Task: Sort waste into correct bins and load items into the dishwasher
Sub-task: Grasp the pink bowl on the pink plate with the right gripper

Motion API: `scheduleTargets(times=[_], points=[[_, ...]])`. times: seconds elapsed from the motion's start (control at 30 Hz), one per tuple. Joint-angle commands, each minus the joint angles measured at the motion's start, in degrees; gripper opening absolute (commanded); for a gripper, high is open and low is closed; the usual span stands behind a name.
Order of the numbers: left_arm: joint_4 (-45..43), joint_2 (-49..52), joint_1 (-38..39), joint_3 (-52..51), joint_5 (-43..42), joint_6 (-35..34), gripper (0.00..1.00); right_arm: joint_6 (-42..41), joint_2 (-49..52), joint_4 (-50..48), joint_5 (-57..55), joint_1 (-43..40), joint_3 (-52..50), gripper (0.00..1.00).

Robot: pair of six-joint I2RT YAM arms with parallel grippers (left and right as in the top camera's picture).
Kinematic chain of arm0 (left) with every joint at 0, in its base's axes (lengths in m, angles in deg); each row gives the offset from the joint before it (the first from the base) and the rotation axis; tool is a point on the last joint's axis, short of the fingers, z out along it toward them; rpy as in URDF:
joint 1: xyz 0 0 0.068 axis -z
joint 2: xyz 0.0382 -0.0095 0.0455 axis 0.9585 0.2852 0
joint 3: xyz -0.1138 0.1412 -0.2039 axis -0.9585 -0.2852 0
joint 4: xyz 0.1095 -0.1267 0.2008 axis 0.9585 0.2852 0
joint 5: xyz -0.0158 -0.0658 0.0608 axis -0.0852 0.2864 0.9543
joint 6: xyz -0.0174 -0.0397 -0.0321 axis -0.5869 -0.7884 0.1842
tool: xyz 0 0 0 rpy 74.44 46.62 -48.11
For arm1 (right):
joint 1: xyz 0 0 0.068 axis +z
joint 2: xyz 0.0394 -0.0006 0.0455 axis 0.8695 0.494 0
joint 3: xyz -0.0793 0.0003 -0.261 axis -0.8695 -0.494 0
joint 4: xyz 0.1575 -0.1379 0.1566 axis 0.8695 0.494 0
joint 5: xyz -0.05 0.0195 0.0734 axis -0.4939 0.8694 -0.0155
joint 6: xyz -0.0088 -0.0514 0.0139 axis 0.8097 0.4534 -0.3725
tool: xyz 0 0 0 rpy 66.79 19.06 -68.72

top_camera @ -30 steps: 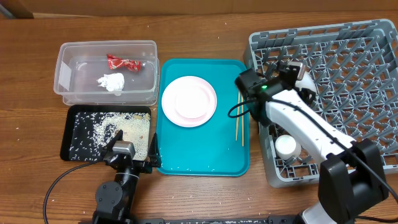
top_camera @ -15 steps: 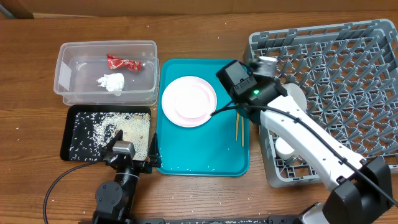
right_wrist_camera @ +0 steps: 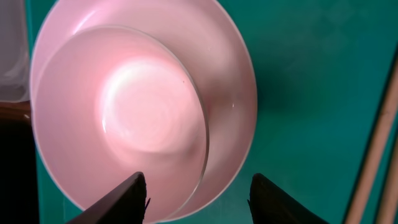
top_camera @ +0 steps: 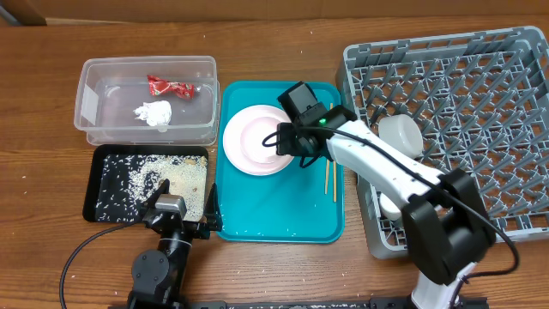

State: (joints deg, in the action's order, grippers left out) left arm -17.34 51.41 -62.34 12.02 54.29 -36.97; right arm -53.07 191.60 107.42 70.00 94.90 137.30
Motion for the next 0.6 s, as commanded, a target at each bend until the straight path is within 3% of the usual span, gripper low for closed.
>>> scheduleTargets(times=[0.0,0.2,0.43,0.57], points=[[-0.15,-0.50,-0.59,-0.20,0.63,1.05,1.00,-0.20,3.17,-1.73,2.80,0.00,0.83,0.39],[-0.15,-0.50,-0.59,-0.20,0.63,1.05,1.00,-0.20,2.47,-1.88,2.73,-0.87,0.98,0.04],[-0.15,-0.50,-0.59,-0.20,0.63,1.05,1.00,-0.15,-7.19,2.03,-2.29,-2.86,0.98,0.04],[-0.15,-0.50,-0.59,-0.20,0.63,1.05,1.00,-0.22,-17.14,5.38,-13.57,-2.86,0.98,0.04]])
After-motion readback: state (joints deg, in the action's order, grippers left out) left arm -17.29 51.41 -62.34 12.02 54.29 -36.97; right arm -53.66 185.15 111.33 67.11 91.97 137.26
